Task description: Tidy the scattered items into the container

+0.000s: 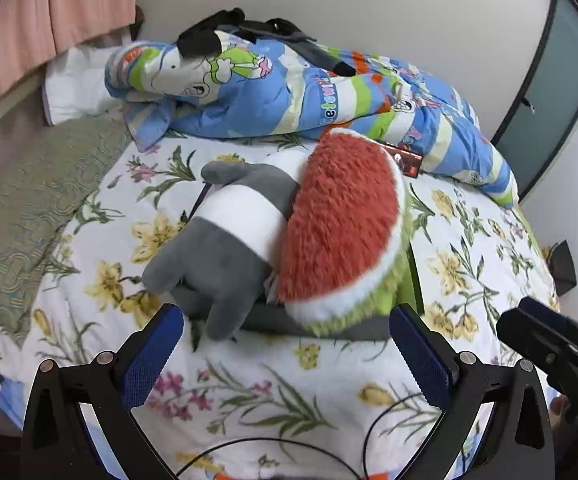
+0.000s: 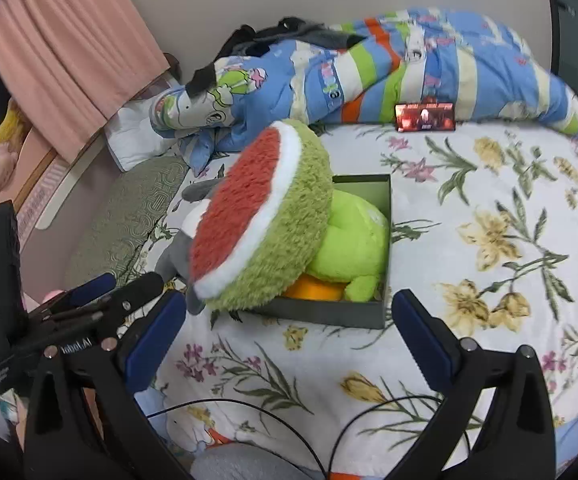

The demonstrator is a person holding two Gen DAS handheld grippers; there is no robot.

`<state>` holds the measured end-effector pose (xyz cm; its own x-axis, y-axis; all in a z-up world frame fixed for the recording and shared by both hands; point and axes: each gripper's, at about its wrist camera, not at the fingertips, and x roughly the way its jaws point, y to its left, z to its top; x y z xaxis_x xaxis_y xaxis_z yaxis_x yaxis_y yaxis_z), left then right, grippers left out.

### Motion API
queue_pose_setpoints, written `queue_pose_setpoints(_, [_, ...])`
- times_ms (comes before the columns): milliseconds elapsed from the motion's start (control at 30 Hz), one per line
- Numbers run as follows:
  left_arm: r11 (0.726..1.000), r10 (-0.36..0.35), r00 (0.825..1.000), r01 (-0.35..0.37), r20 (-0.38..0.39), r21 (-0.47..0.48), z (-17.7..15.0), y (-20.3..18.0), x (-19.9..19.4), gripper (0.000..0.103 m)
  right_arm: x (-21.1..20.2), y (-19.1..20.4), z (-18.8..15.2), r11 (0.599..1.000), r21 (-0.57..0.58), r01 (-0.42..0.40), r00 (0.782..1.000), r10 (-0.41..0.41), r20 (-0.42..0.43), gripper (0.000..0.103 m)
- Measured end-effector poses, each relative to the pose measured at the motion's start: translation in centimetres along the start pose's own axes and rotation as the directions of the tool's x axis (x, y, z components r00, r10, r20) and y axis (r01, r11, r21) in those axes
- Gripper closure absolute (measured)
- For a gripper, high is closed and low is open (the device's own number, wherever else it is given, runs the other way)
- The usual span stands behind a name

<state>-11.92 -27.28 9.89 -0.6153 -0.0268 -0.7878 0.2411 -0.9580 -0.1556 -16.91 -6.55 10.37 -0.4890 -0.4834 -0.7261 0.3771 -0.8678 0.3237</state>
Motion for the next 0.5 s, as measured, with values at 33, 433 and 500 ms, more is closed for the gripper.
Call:
queue_pose_setpoints(33, [1.0,-0.005,1.0,0.005,0.01,-0.003,-0.5,0.0,-0.7,0.0,-0.7,0.3,-0.5,1.0,-0.009,0.011,1.0,-0.01,0.013,0.0])
queue_pose_setpoints(433, [0.968,0.18,0.968,-0.206,0.175,0.143,-6.5,-2.4,-6.6,0.0,-5.3,3.2,-5.7,0.996,-0.029,0.084,0.989,-0.08,0.122,0.0])
queue_pose_setpoints(500, [0.97,0.174,0.967,-0.201,0.187,0.135,-7.3,-2.3,-6.8,0.0,-5.4,3.8,-6.7,0.995,-0.028,0.092,0.987,-0.088,0.133,0.0])
